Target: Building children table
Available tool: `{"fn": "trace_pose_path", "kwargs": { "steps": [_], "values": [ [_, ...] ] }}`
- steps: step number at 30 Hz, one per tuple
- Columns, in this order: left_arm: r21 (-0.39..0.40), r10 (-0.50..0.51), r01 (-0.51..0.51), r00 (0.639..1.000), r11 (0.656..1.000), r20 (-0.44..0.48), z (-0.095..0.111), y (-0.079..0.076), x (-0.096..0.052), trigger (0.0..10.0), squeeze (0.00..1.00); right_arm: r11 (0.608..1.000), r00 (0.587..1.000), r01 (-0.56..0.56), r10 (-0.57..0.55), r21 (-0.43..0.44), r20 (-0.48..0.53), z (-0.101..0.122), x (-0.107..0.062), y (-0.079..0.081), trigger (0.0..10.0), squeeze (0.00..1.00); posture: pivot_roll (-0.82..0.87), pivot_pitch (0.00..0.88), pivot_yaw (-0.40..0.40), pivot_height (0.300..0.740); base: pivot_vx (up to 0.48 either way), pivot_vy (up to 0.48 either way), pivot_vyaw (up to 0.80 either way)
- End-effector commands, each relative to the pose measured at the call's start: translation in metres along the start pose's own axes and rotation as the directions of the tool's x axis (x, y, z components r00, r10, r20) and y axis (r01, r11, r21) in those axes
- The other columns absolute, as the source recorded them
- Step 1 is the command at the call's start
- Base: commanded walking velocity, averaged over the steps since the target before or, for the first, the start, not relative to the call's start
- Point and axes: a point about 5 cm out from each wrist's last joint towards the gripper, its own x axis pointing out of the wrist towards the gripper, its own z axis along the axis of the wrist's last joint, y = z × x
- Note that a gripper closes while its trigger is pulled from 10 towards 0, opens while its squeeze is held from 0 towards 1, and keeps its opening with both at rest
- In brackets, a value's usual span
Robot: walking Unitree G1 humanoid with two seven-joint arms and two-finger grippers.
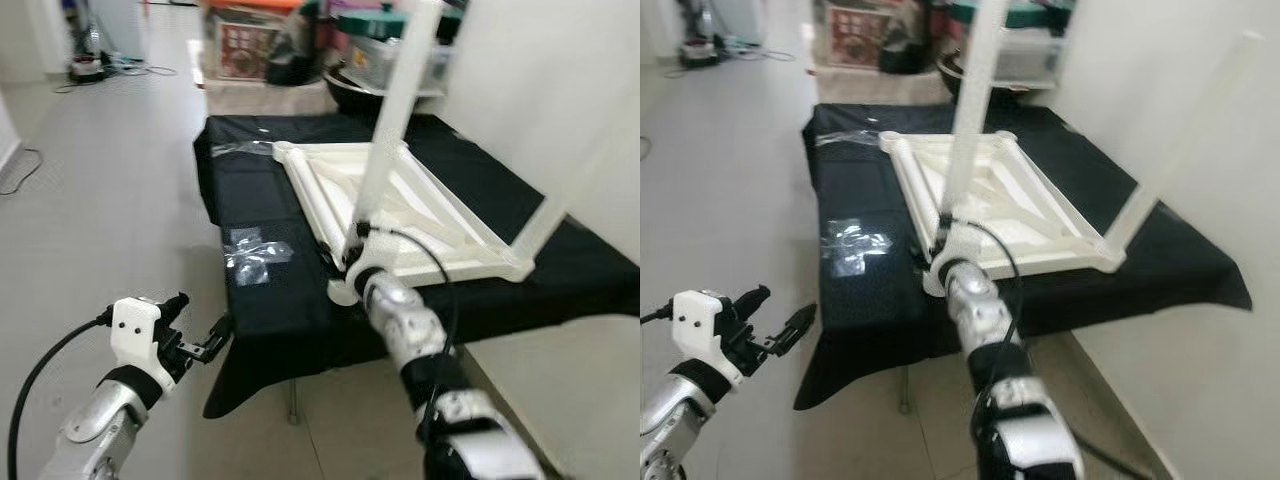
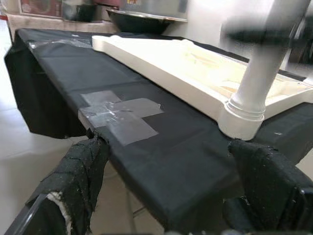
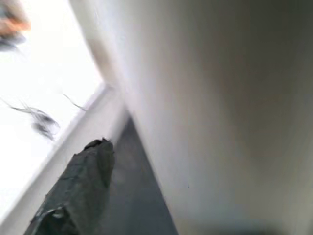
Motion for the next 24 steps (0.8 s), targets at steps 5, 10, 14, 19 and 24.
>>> {"fn": "trace_pose_path", "kwargs": {
  "steps": [5, 10, 14, 19, 24],
  "values": [
    [-0.004, 0.002, -0.002, 1.0, 1.0, -0.016, -0.004, 0.001, 0.001, 10.0, 0.0, 0.945, 0.943, -0.306, 0.318, -0.116, 0.101, 0.026, 0.002, 0.017, 10.0, 0.0, 0.16, 0.0, -0.131, 0.74, 0.0, 0.0, 0.0],
    [-0.003, 0.004, -0.004, 1.0, 1.0, -0.015, -0.004, 0.001, 0.001, 10.0, 0.0, 0.834, 0.845, -0.522, 0.534, -0.177, 0.028, 0.024, 0.003, 0.029, 9.0, 0.0, 0.19, 0.0, -0.144, 0.74, 0.0, 0.0, 0.0],
    [-0.002, 0.007, -0.007, 1.0, 1.0, -0.015, -0.004, 0.002, 0.0, 10.0, 0.0, 0.766, 0.773, -0.624, 0.634, -0.153, 0.018, 0.016, 0.0, 0.045, 0.0, 0.0, 0.2, 0.0, -0.148, 0.74, 0.0, 0.0, 0.0],
    [-0.002, 0.011, -0.011, 1.0, 1.0, -0.015, -0.004, 0.003, -0.002, 10.0, 0.0, 0.953, 0.958, -0.287, 0.287, -0.093, -0.008, 0.003, 0.016, 0.035, 0.0, 0.0, 0.2, 0.0, -0.139, 0.74, 0.0, 0.0, 0.0],
    [-0.002, 0.012, -0.012, 1.0, 1.0, -0.014, -0.003, 0.004, -0.003, 10.0, 0.0, 0.931, 0.923, 0.364, -0.364, -0.023, -0.128, -0.019, 0.012, -0.011, 0.0, 0.0, 0.19, 0.0, -0.136, 0.74, 0.0, 0.0, 0.0]
  ]
}}
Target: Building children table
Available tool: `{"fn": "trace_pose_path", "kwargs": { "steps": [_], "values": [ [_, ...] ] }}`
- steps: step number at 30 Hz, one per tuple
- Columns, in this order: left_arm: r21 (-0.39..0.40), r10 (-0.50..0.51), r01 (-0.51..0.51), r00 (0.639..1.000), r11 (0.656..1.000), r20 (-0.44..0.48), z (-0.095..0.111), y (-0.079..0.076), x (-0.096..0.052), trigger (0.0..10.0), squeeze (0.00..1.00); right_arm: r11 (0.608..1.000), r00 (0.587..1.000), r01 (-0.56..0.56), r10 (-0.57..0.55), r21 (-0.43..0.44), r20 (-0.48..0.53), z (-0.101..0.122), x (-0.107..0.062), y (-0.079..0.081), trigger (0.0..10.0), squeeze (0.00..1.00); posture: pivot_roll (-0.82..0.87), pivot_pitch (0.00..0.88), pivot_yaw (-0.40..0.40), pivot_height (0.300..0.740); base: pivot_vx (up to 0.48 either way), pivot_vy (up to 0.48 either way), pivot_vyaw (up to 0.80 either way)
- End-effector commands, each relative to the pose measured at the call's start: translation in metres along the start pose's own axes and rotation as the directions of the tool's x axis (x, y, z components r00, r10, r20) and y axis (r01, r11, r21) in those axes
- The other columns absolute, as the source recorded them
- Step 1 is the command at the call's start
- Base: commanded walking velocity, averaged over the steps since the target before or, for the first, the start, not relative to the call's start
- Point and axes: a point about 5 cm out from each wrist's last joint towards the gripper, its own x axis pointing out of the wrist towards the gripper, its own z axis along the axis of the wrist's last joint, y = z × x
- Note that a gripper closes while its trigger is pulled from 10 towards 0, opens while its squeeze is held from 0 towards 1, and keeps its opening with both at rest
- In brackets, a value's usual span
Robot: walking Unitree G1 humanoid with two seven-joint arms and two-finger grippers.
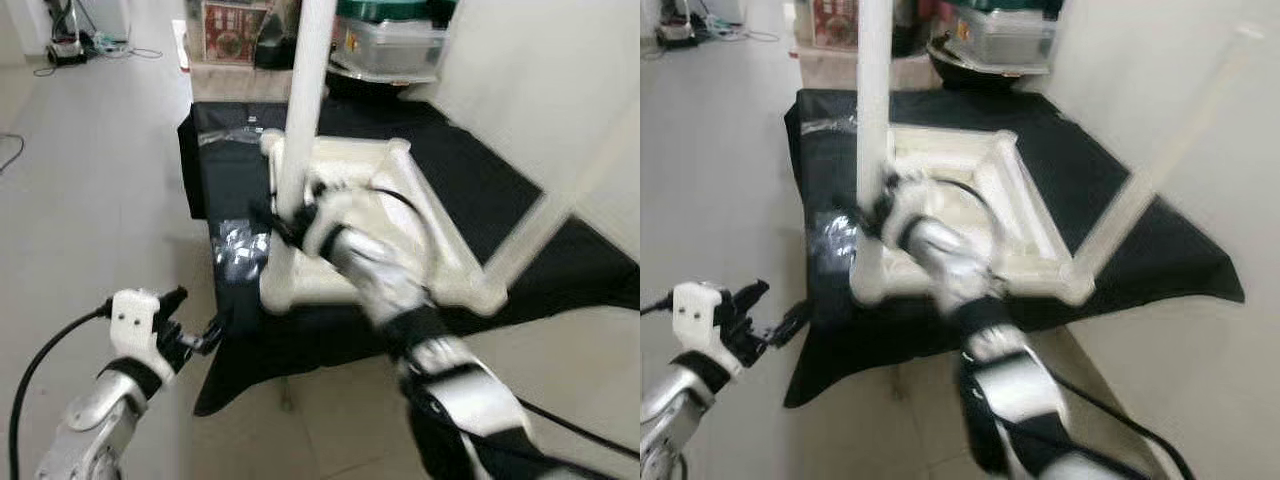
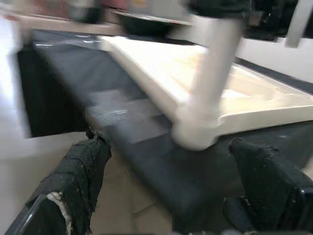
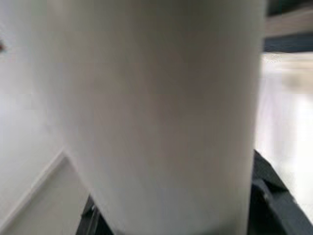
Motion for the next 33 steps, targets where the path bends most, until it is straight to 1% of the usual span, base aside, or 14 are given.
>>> {"fn": "trace_pose_path", "kwargs": {
  "steps": [1, 4, 5, 8, 9, 16, 17, 22, 24, 25, 28, 30, 32, 33],
  "values": [
    [-0.001, -0.001, 0.001, 1.0, 1.0, -0.011, -0.002, 0.001, -0.001, 10.0, 0.0, 0.908, 0.89, 0.418, -0.414, -0.02, -0.189, -0.044, -0.02, -0.057, 0.0, 0.0, 0.19, 0.0, -0.132, 0.74, 0.0, 0.0, 0.0],
    [-0.002, -0.003, 0.003, 1.0, 1.0, -0.012, -0.002, 0.001, -0.001, 10.0, 0.0, 0.865, 0.834, 0.501, -0.494, -0.039, -0.244, -0.058, -0.031, -0.062, 0.0, 0.0, 0.18, 0.0, -0.119, 0.74, 0.0, 0.0, 0.0],
    [-0.002, -0.006, 0.006, 1.0, 1.0, -0.014, -0.002, 0.001, -0.002, 10.0, 0.0, 0.878, 0.851, 0.476, -0.473, -0.046, -0.229, -0.058, -0.037, -0.054, 10.0, 0.0, 0.18, 0.0, -0.113, 0.74, 0.0, 0.0, 0.0],
    [-0.003, -0.014, 0.014, 1.0, 1.0, -0.019, -0.002, 0.001, -0.002, 10.0, 0.0, 0.978, 0.966, 0.207, -0.204, 0.003, -0.161, -0.041, -0.036, -0.017, 10.0, 0.0, 0.16, 0.0, -0.103, 0.74, 0.0, 0.0, 0.0],
    [-0.004, -0.018, 0.018, 1.0, 1.0, -0.021, -0.002, 0.001, -0.002, 10.0, 0.0, 0.998, 0.997, 0.041, -0.037, 0.057, -0.068, -0.027, -0.035, -0.001, 10.0, 1.0, 0.16, 0.0, -0.104, 0.74, 0.0, 0.0, 0.0],
    [-0.007, -0.019, 0.019, 1.0, 1.0, -0.019, -0.003, 0.0, -0.001, 10.0, 0.0, 0.897, 0.895, -0.439, 0.432, 0.05, 0.113, 0.011, -0.031, 0.026, 10.0, 0.92, 0.17, 0.0, -0.114, 0.74, 0.0, 0.0, 0.0],
    [-0.007, -0.017, 0.017, 1.0, 1.0, -0.016, -0.002, 0.0, -0.001, 10.0, 0.0, 0.831, 0.822, -0.556, 0.553, -0.018, 0.135, 0.019, -0.032, 0.024, 10.0, 0.0, 0.18, 0.0, -0.124, 0.74, 0.0, 0.0, 0.0],
    [-0.008, -0.013, 0.013, 1.0, 1.0, -0.011, -0.002, 0.0, -0.001, 10.0, 0.0, 0.689, 0.685, -0.71, 0.723, -0.144, 0.086, 0.027, -0.03, 0.012, 10.0, 0.0, 0.18, 0.0, -0.135, 0.74, 0.0, 0.0, 0.0],
    [-0.008, -0.011, 0.011, 1.0, 1.0, -0.01, -0.002, 0.0, -0.001, 10.0, 0.0, 0.719, 0.719, -0.681, 0.692, -0.138, 0.054, 0.023, -0.026, 0.01, 9.9, 0.0, 0.19, 0.0, -0.138, 0.74, 0.0, 0.0, 0.0],
    [-0.008, -0.009, 0.009, 1.0, 1.0, -0.008, -0.001, -0.001, -0.001, 10.0, 0.0, 0.82, 0.823, -0.561, 0.567, -0.116, 0.028, 0.018, -0.017, 0.006, 0.2, 0.0, 0.19, 0.0, -0.144, 0.74, 0.0, 0.0, 0.0],
    [-0.008, -0.004, 0.003, 1.0, 1.0, -0.005, -0.001, -0.001, -0.003, 10.0, 0.0, 0.992, 0.992, -0.113, 0.111, -0.049, -0.054, 0.002, -0.004, -0.022, 0.0, 0.0, 0.19, 0.0, -0.144, 0.74, 0.0, 0.0, 0.0],
    [-0.008, -0.001, 0.001, 1.0, 1.0, -0.003, 0.0, -0.002, -0.005, 10.0, 0.0, 0.924, 0.916, 0.382, -0.374, 0.024, -0.147, -0.02, -0.015, -0.067, 0.0, 0.0, 0.19, 0.0, -0.14, 0.74, 0.0, 0.0, 0.0],
    [-0.008, -0.001, 0.001, 1.0, 1.0, -0.003, 0.0, -0.002, -0.005, 10.0, 0.0, 0.924, 0.916, 0.382, -0.374, 0.024, -0.147, -0.02, -0.015, -0.067, 0.0, 0.0, 0.19, 0.0, -0.14, 0.74, 0.0, 0.0, 0.0],
    [-0.009, -0.001, 0.001, 1.0, 1.0, -0.002, 0.001, -0.002, -0.006, 10.0, 0.0, 0.808, 0.802, 0.587, -0.572, 0.05, -0.174, -0.032, -0.028, -0.089, 0.0, 0.0, 0.18, 0.0, -0.135, 0.74, 0.0, 0.0, 0.0]
  ]
}}
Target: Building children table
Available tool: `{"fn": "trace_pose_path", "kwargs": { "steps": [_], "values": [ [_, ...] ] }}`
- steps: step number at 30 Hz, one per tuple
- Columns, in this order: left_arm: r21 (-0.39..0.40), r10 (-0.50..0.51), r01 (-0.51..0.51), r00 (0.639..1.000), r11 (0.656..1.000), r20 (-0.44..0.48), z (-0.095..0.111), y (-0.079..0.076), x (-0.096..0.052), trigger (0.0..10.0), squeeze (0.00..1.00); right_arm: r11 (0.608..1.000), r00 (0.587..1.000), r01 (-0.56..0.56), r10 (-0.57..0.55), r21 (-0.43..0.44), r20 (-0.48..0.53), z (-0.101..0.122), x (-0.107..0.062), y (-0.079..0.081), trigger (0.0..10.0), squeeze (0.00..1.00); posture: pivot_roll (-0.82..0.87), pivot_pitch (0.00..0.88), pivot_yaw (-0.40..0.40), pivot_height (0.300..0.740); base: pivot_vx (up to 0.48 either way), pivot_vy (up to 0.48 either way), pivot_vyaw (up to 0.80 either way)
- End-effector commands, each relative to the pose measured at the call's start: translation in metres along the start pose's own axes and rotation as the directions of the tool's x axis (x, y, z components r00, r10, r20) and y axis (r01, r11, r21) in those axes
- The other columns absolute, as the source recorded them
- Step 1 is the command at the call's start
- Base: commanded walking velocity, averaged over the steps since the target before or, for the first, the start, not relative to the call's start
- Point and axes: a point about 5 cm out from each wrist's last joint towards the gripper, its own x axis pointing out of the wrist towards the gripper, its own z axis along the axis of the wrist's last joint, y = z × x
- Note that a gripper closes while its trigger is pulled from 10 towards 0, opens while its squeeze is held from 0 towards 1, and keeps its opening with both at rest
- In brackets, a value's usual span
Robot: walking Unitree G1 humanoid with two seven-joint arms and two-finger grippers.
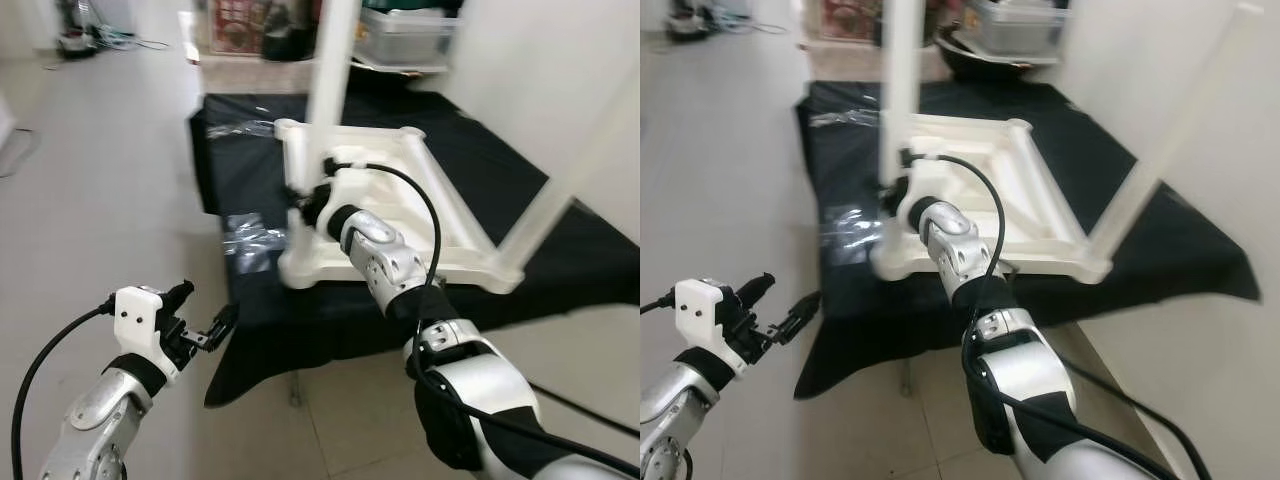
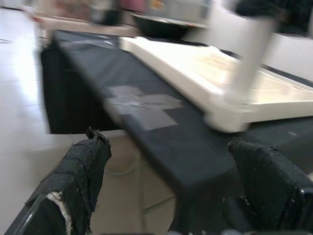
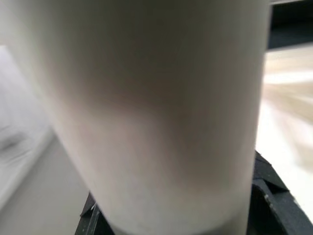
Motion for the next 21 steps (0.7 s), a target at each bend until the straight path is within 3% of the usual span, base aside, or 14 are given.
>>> {"fn": "trace_pose_path", "kwargs": {
  "steps": [1, 2, 5, 6, 7, 8, 9, 10, 11, 16, 17, 18, 19, 21],
  "values": [
    [-0.007, -0.005, 0.005, 1.0, 1.0, 0.002, 0.001, -0.002, -0.001, 10.0, 0.0, 0.963, 0.956, 0.269, -0.266, 0.007, -0.121, -0.027, -0.003, -0.046, 0.0, 0.0, 0.18, 0.0, -0.135, 0.74, 0.0, 0.0, 0.0],
    [-0.008, -0.008, 0.008, 1.0, 1.0, 0.001, 0.001, -0.002, -0.001, 10.0, 0.0, 0.916, 0.905, 0.4, -0.392, 0.018, -0.166, -0.044, -0.01, -0.065, 0.0, 0.0, 0.18, 0.0, -0.129, 0.74, 0.0, 0.0, 0.0],
    [-0.008, -0.014, 0.014, 1.0, 1.0, -0.002, 0.001, -0.003, -0.001, 10.0, 0.0, 0.89, 0.871, 0.456, -0.45, -0.014, -0.196, -0.059, -0.018, -0.075, 0.0, 0.0, 0.16, 0.0, -0.122, 0.74, 0.0, 0.0, 0.0],
    [-0.009, -0.02, 0.02, 1.0, 1.0, -0.003, 0.001, -0.003, -0.001, 10.0, 0.0, 0.899, 0.872, 0.437, -0.434, -0.036, -0.226, -0.07, -0.023, -0.074, 7.6, 0.0, 0.16, 0.0, -0.119, 0.74, 0.0, 0.0, 0.0],
    [-0.009, -0.02, 0.02, 1.0, 1.0, -0.003, 0.001, -0.003, -0.001, 10.0, 0.0, 0.899, 0.872, 0.437, -0.434, -0.036, -0.226, -0.07, -0.023, -0.074, 7.6, 0.0, 0.16, 0.0, -0.119, 0.74, 0.0, 0.0, 0.0],
    [-0.01, -0.024, 0.024, 1.0, 1.0, -0.005, 0.001, -0.004, -0.001, 10.0, 0.0, 0.938, 0.912, 0.343, -0.344, -0.046, -0.222, -0.072, -0.025, -0.064, 10.0, 0.0, 0.16, 0.0, -0.119, 0.74, 0.0, 0.0, 0.0],
    [-0.011, -0.026, 0.026, 1.0, 1.0, -0.005, 0.001, -0.004, 0.0, 10.0, 0.0, 0.986, 0.976, 0.164, -0.163, -0.006, -0.147, -0.061, -0.023, -0.043, 10.0, 0.6, 0.15, 0.0, -0.116, 0.74, 0.0, 0.0, 0.0],
    [-0.012, -0.026, 0.026, 1.0, 1.0, -0.006, 0.0, -0.004, 0.0, 10.0, 0.0, 0.999, 0.996, 0.037, -0.035, 0.014, -0.084, -0.051, -0.022, -0.028, 10.0, 0.6, 0.15, 0.0, -0.116, 0.74, 0.0, 0.0, 0.0],
    [-0.012, -0.024, 0.024, 1.0, 1.0, -0.005, 0.0, -0.004, 0.0, 10.0, 0.0, 0.989, 0.991, -0.125, 0.128, 0.077, -0.043, -0.039, -0.021, -0.009, 10.0, 1.0, 0.16, 0.0, -0.119, 0.74, 0.0, 0.0, 0.0],
    [-0.013, -0.022, 0.022, 1.0, 1.0, -0.005, 0.0, -0.003, 0.001, 10.0, 0.0, 0.919, 0.928, -0.372, 0.372, 0.131, 0.027, -0.019, -0.02, 0.013, 10.0, 1.0, 0.16, 0.0, -0.12, 0.74, 0.0, 0.0, 0.0],
    [-0.013, -0.02, 0.02, 1.0, 1.0, -0.004, 0.0, -0.003, 0.001, 10.0, 0.0, 0.849, 0.854, -0.521, 0.516, 0.093, 0.074, -0.005, -0.021, 0.022, 10.0, 0.0, 0.16, 0.0, -0.122, 0.74, 0.0, 0.0, 0.0],
    [-0.013, -0.019, 0.019, 1.0, 1.0, -0.003, -0.001, -0.003, 0.002, 10.0, 0.0, 0.76, 0.758, -0.65, 0.645, 0.017, 0.097, 0.007, -0.022, 0.025, 10.0, 0.0, 0.16, 0.0, -0.129, 0.74, 0.0, 0.0, 0.0],
    [-0.013, -0.019, 0.019, 1.0, 1.0, -0.003, -0.001, -0.003, 0.002, 10.0, 0.0, 0.76, 0.758, -0.65, 0.645, 0.017, 0.097, 0.007, -0.022, 0.025, 10.0, 0.0, 0.16, 0.0, -0.129, 0.74, 0.0, 0.0, 0.0],
    [-0.013, -0.019, 0.019, 1.0, 1.0, -0.002, -0.001, -0.002, 0.003, 10.0, 0.0, 0.646, 0.642, -0.759, 0.763, -0.079, 0.069, 0.016, -0.022, 0.025, 10.0, 0.0, 0.17, 0.0, -0.131, 0.74, 0.0, 0.0, 0.0]
  ]
}}
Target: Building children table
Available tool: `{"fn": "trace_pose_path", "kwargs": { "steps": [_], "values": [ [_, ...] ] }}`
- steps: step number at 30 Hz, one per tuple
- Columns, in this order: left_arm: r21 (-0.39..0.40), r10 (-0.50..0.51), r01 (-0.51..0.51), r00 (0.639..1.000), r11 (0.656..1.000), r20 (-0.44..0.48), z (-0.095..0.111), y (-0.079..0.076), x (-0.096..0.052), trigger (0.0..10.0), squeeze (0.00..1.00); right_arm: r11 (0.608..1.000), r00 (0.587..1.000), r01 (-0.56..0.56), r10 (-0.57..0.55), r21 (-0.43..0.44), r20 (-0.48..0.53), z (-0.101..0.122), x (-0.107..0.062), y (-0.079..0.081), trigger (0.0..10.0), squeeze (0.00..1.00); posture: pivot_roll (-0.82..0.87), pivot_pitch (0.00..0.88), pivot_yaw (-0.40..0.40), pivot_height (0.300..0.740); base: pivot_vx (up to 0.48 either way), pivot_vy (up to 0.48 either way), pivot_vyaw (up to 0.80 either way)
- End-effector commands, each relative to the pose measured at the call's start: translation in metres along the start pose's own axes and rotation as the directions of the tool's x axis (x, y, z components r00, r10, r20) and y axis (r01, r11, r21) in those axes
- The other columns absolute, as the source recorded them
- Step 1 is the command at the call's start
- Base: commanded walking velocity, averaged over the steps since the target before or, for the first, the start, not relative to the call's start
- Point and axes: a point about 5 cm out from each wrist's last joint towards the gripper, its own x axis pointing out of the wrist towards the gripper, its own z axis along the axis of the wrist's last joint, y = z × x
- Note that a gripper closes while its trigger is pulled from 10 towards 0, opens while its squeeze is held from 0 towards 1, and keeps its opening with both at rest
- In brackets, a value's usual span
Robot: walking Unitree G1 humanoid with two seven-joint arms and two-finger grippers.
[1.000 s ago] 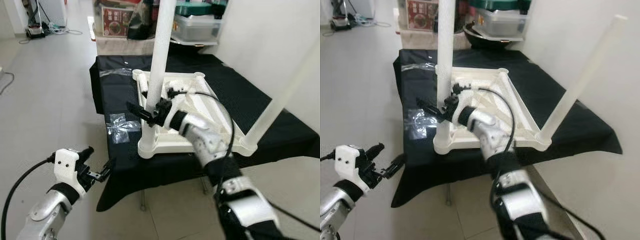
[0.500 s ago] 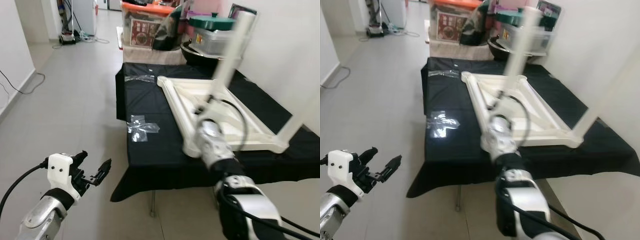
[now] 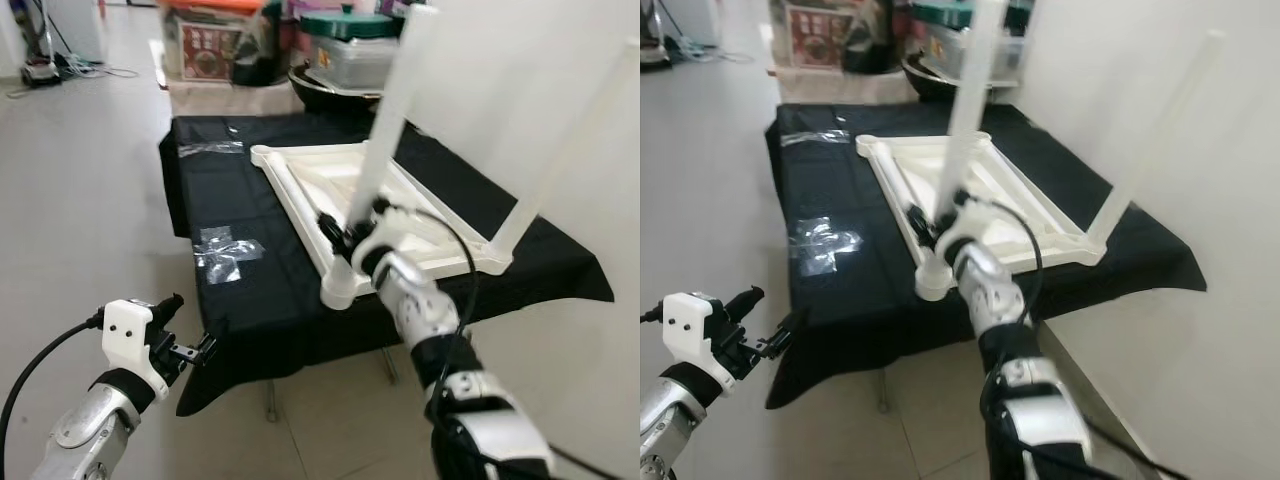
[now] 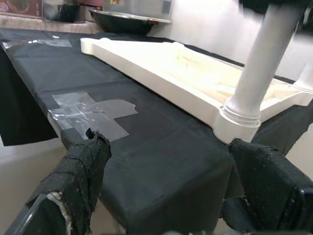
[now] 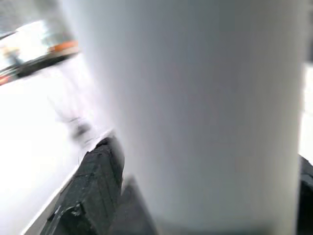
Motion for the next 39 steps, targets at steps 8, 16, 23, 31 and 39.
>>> {"fn": "trace_pose_path", "kwargs": {
  "steps": [8, 16, 23, 31, 39],
  "values": [
    [-0.014, -0.003, 0.002, 1.0, 1.0, -0.009, -0.004, -0.002, 0.002, 10.0, 0.0, 0.987, 0.985, -0.153, 0.149, -0.047, -0.088, -0.014, 0.007, 0.006, 10.0, 0.0, 0.19, 0.0, -0.149, 0.74, 0.0, 0.0, 0.0],
    [-0.014, 0.007, -0.007, 1.0, 1.0, -0.005, -0.003, -0.002, -0.002, 10.0, 0.0, 0.709, 0.684, 0.679, -0.706, -0.191, -0.187, -0.041, -0.017, -0.047, 0.0, 0.0, 0.19, 0.0, -0.155, 0.74, 0.0, 0.0, 0.0],
    [-0.02, -0.009, 0.009, 1.0, 1.0, -0.009, -0.004, -0.004, -0.001, 10.0, 0.0, 0.489, 0.433, 0.856, -0.856, -0.17, -0.284, -0.08, -0.042, -0.039, 0.0, 0.0, 0.17, 0.0, -0.127, 0.74, 0.0, 0.0, 0.0],
    [-0.028, -0.036, 0.035, 0.999, 0.999, -0.012, -0.004, -0.006, 0.004, 10.0, 0.0, 0.982, 0.979, 0.19, -0.188, 0.018, -0.083, -0.042, 0.017, 0.032, 10.0, 1.0, 0.15, 0.0, -0.131, 0.74, 0.0, 0.0, 0.0],
    [-0.034, -0.02, 0.021, 1.0, 0.999, 0.007, -0.003, -0.005, 0.006, 10.0, 0.0, 0.931, 0.94, -0.337, 0.324, -0.138, -0.109, -0.011, 0.011, 0.029, 10.0, 0.0, 0.16, 0.0, -0.156, 0.74, 0.0, 0.0, 0.0]
  ]
}}
